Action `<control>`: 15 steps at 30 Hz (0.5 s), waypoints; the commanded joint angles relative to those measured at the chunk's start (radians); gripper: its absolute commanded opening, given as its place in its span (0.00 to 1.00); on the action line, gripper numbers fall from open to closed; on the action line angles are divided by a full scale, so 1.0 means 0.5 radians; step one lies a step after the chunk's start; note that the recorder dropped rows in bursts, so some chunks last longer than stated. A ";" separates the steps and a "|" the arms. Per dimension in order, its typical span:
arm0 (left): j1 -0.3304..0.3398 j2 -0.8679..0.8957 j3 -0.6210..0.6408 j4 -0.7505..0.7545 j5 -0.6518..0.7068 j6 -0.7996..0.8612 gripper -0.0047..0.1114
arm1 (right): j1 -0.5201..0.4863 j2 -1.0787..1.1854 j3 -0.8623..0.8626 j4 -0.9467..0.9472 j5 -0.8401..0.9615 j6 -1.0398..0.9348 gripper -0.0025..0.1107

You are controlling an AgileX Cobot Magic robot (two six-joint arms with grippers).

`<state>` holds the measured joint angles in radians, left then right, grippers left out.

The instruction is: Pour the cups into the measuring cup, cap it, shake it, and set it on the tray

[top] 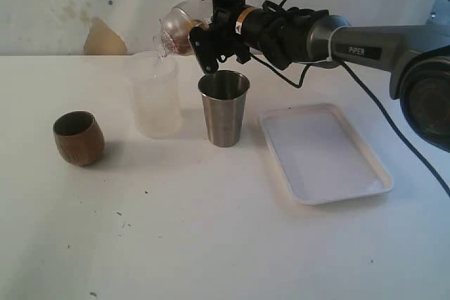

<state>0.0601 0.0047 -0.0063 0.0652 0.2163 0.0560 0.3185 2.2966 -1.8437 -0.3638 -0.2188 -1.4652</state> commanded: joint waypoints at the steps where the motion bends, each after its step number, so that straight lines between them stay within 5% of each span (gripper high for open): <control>1: 0.003 -0.009 0.013 0.015 -0.026 -0.003 0.04 | -0.002 -0.036 -0.041 0.030 -0.132 0.014 0.02; 15: 0.003 -0.009 0.013 0.015 -0.026 -0.003 0.04 | -0.002 -0.036 -0.041 0.023 -0.204 0.059 0.02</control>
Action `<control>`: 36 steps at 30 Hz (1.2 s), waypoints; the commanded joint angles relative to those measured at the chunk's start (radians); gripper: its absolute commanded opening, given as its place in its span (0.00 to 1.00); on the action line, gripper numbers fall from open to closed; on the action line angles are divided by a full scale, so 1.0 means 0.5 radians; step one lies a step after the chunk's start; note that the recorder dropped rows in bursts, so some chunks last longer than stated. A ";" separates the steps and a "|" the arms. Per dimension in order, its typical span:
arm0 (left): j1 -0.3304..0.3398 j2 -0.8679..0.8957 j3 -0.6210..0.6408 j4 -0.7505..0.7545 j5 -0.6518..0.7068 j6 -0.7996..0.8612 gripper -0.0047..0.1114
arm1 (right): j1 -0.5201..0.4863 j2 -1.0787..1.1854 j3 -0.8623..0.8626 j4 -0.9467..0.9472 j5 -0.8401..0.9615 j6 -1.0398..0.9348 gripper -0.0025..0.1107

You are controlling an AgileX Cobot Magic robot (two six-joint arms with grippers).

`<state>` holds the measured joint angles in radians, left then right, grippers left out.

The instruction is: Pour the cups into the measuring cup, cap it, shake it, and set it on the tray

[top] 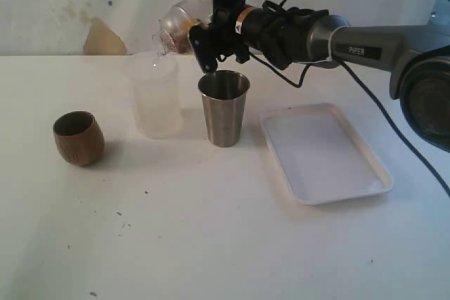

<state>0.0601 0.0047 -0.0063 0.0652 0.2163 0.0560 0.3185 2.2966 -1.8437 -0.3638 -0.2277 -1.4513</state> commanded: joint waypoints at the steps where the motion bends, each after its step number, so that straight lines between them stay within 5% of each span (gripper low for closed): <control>1: 0.003 -0.009 0.013 0.015 -0.026 -0.003 0.04 | -0.002 -0.036 -0.041 0.023 -0.196 0.031 0.02; 36: 0.003 -0.009 0.013 0.015 -0.026 -0.003 0.04 | -0.005 0.080 -0.159 0.023 -0.450 -0.595 0.02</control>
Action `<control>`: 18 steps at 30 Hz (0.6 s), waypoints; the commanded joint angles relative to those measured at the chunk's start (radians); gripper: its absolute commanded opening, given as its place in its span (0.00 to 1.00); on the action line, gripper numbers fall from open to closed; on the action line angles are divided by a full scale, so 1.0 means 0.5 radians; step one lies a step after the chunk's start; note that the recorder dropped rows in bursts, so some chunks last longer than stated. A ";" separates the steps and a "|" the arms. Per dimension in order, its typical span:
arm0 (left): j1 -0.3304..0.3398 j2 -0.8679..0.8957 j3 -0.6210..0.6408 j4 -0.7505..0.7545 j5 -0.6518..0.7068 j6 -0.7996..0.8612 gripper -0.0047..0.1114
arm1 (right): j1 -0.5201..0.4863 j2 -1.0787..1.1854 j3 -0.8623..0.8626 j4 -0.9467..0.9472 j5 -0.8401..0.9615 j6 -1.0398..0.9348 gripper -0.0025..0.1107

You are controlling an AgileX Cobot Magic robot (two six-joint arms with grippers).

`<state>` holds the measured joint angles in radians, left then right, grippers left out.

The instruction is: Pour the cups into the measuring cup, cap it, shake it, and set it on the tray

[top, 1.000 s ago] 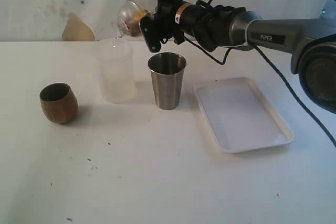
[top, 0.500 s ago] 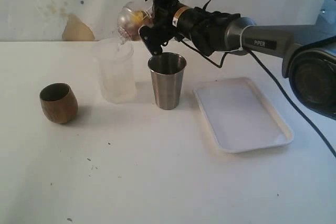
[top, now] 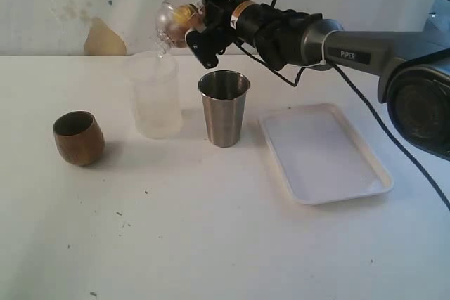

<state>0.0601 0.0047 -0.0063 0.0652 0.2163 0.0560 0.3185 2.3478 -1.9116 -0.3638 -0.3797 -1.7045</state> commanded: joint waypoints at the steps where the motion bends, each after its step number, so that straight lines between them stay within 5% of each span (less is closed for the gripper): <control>1: 0.003 -0.009 0.013 0.015 -0.026 -0.003 0.04 | -0.005 -0.023 -0.023 0.023 -0.146 -0.119 0.02; 18: 0.003 -0.009 0.013 0.015 -0.026 -0.003 0.04 | -0.005 -0.023 -0.023 0.023 -0.146 -0.177 0.02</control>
<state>0.0601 0.0047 -0.0063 0.0652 0.2163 0.0560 0.3185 2.3478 -1.9116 -0.3638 -0.3981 -1.7892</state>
